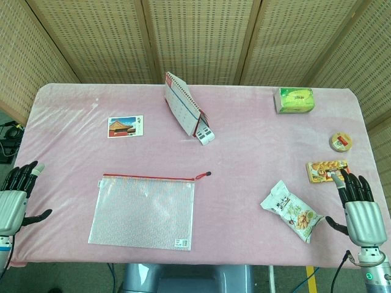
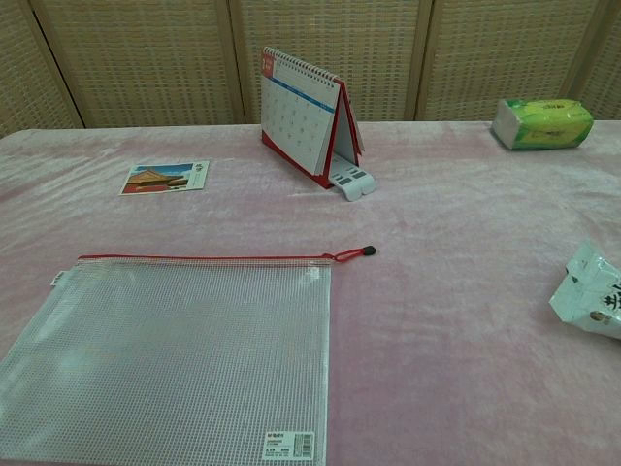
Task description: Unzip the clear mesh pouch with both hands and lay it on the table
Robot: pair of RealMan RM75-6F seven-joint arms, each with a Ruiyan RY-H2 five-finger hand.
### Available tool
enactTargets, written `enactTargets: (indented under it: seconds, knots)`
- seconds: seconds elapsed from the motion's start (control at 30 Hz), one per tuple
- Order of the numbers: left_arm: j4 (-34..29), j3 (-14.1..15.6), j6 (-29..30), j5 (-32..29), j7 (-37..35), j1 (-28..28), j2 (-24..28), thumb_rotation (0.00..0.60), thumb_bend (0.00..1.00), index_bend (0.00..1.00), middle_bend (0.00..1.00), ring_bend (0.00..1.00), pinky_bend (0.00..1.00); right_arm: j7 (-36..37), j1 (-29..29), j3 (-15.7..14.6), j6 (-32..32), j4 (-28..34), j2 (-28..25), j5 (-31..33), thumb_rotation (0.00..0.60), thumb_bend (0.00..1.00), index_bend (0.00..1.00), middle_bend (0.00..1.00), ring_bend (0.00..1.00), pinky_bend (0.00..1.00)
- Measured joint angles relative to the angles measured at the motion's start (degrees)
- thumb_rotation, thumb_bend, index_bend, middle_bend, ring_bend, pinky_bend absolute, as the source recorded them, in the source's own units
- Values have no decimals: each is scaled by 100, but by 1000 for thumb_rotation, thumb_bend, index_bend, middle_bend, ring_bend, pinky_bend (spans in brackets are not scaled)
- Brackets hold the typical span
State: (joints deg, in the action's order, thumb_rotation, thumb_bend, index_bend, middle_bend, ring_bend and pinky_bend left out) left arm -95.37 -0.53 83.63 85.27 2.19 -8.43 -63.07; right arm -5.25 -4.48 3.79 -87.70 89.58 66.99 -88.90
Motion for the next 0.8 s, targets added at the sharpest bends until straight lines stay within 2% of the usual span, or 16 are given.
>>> enactTargets:
  seconds: [0.2, 0.23, 0.27, 0.33, 0.37, 0.43, 0.47, 0.5, 0.6, 0.8]
  knots:
    - [-6, -23, -183, -64, 160, -62, -60, 600, 0, 0, 1, 0, 0, -6, 19, -7, -33, 1, -10, -11, 600, 0, 0, 0, 0, 0]
    - [-32, -42, -251, -95, 194, -99, -68, 600, 0, 0, 24, 6, 8, -18, 21, -5, -35, -2, -7, -6, 600, 0, 0, 0, 0, 0]
    - [-64, -68, -322, -127, 237, -143, -79, 600, 0, 0, 114, 58, 63, -26, 21, -2, -34, -5, -3, 1, 600, 0, 0, 0, 0, 0]
    - [-120, -163, -462, -155, 366, -306, -133, 600, 0, 0, 395, 263, 305, -42, 14, 17, -20, -18, 9, 39, 600, 0, 0, 0, 0, 0]
    - [-138, -239, -567, -167, 430, -435, -194, 600, 0, 14, 582, 436, 513, -54, 10, 27, -9, -24, 16, 64, 600, 0, 0, 0, 0, 0]
    - [-166, -369, -789, -217, 546, -660, -313, 600, 0, 95, 819, 678, 807, -91, -3, 57, 22, -41, 32, 128, 600, 0, 0, 0, 0, 0]
    - [-179, -437, -916, -256, 612, -778, -378, 600, 0, 165, 911, 781, 915, -106, -10, 70, 37, -47, 39, 150, 600, 0, 0, 0, 0, 0]
    - [-194, -534, -1093, -325, 706, -948, -482, 600, 0, 223, 966, 849, 973, -127, -18, 82, 57, -54, 47, 179, 600, 0, 0, 0, 0, 0]
    - [-191, -799, -1604, -564, 992, -1457, -855, 600, 0, 306, 1000, 920, 1000, -228, -47, 104, 133, -97, 84, 260, 600, 0, 0, 0, 0, 0]
    - [-56, -1293, -2620, -1561, 1851, -2538, -1683, 600, 0, 333, 1000, 928, 1000, -401, -120, 128, 304, -205, 204, 396, 600, 0, 0, 0, 0, 0]
